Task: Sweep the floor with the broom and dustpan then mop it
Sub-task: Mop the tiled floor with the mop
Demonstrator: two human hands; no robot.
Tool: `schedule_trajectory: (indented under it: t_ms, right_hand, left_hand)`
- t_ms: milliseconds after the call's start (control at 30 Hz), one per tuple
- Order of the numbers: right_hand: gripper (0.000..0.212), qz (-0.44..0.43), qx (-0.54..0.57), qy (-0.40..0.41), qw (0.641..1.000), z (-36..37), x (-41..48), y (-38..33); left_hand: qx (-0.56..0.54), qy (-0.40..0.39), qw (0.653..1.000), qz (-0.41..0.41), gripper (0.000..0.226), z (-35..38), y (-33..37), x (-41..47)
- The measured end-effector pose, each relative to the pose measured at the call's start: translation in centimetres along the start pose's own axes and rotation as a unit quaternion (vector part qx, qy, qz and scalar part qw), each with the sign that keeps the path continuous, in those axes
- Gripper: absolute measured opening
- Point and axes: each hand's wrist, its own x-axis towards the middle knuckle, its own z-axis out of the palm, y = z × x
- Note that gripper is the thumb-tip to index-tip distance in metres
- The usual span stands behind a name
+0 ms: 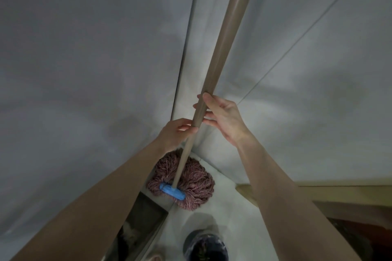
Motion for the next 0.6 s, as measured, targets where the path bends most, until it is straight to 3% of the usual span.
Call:
schedule_trajectory:
  t_ms: [167, 467, 600]
  right_hand:
    - [0.032, -0.030, -0.007, 0.009, 0.999, -0.9, -3.6, -4.1]
    - [0.037, -0.127, -0.043, 0.010, 0.991, -2.4, -13.1, -13.9]
    - [0.034, -0.176, -0.044, -0.003, 0.983, -3.6, -18.4, -18.2]
  left_hand:
    - [0.006, -0.011, 0.999, 0.040, 0.027, 0.1, 4.7, -2.7]
    - [0.037, 0.020, 0.989, 0.143, 0.011, 0.2, 15.6, -10.2]
    - [0.019, 0.060, 0.981, 0.183, 0.019, 1.2, 20.6, -15.1]
